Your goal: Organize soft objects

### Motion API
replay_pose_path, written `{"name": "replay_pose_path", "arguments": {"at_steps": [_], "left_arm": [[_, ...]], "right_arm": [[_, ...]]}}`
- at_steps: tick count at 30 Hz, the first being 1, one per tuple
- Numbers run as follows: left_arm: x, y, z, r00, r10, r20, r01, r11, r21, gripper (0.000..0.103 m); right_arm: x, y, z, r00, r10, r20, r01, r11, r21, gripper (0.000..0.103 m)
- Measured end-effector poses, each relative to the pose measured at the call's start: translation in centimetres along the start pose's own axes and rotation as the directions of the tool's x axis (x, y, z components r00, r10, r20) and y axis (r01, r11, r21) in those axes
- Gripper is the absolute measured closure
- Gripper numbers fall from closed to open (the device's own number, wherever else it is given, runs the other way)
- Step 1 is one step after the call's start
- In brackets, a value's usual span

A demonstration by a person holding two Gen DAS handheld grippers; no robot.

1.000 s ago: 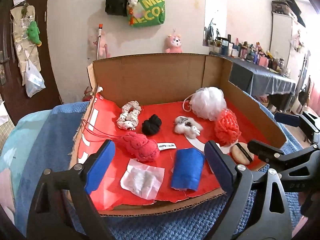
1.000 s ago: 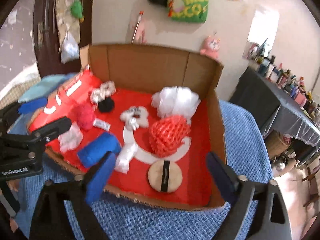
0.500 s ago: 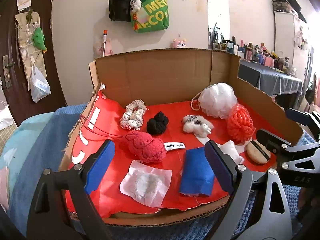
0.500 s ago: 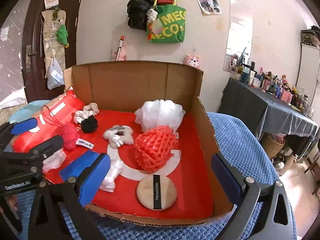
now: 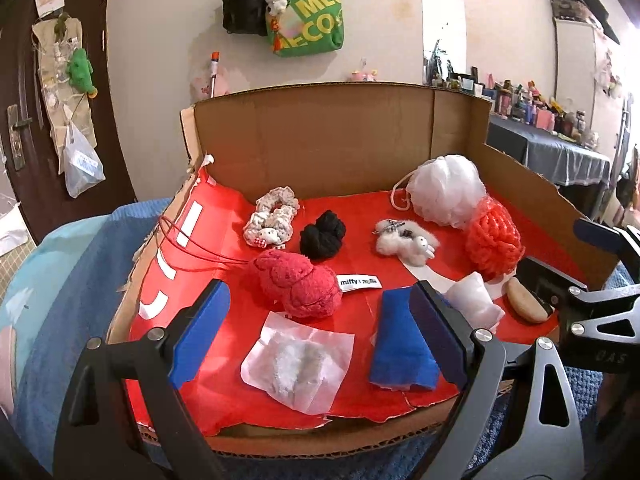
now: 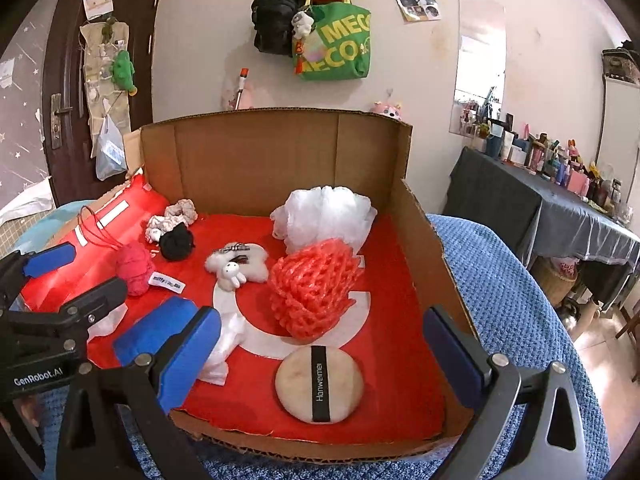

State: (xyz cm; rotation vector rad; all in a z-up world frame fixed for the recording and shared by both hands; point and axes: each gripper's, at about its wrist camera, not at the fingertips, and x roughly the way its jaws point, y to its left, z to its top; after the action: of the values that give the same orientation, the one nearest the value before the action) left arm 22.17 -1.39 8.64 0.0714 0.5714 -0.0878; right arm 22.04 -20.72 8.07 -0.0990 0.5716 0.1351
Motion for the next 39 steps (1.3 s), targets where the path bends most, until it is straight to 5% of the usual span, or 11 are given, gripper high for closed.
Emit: {"name": "replay_pose_path", "arguments": {"at_steps": [39], "left_arm": [[0.31, 0.67, -0.31, 1.0, 0.017, -0.014, -0.017, 1.0, -0.009, 0.011]], "right_arm": [[0.23, 0.04, -0.23, 1.0, 0.0, -0.009, 0.0, 1.0, -0.005, 0.0]]}}
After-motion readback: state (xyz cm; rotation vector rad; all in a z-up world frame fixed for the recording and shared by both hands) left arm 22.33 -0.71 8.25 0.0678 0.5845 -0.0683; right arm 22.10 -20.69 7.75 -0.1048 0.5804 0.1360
